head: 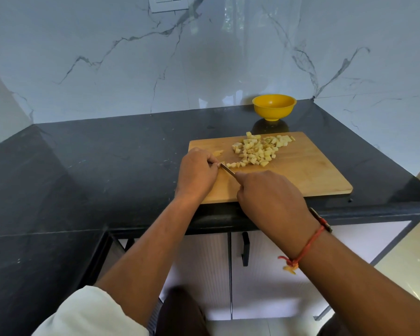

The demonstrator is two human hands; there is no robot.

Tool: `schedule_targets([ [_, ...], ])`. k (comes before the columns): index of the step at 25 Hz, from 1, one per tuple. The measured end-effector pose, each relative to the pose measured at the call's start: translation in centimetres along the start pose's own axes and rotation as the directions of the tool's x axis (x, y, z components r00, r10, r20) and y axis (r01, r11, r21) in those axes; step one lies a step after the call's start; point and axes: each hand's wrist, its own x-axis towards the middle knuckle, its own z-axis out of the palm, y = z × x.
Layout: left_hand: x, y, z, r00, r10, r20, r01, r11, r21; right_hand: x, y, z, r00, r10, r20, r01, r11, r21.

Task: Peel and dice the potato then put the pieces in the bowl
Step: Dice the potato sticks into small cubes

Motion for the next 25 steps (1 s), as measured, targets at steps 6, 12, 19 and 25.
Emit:
schedule_targets([
  [6,-0.3,0.0,0.0,0.999,0.052,-0.006,-0.052,0.998,0.026,-1.4,1.2,-1.8,0.985,0.017,-0.173,-0.014,1.000,0.021],
  [12,-0.6,1.2,-0.5,0.997,0.049,0.067,-0.049,0.999,-0.003,2.5,3.0,0.4,0.949,0.129,-0.286,-0.051,0.963,0.266],
  [19,0.5,3.0,0.4,0.992,0.074,0.098,-0.075,0.997,0.008,2.8,3.6,1.4,0.932,0.179,-0.314,-0.070,0.942,0.330],
  [25,1.3,4.5,1.6,0.997,0.041,0.072,-0.034,0.995,-0.096,2.6,4.0,1.6,0.921,0.194,-0.339,-0.062,0.930,0.363],
])
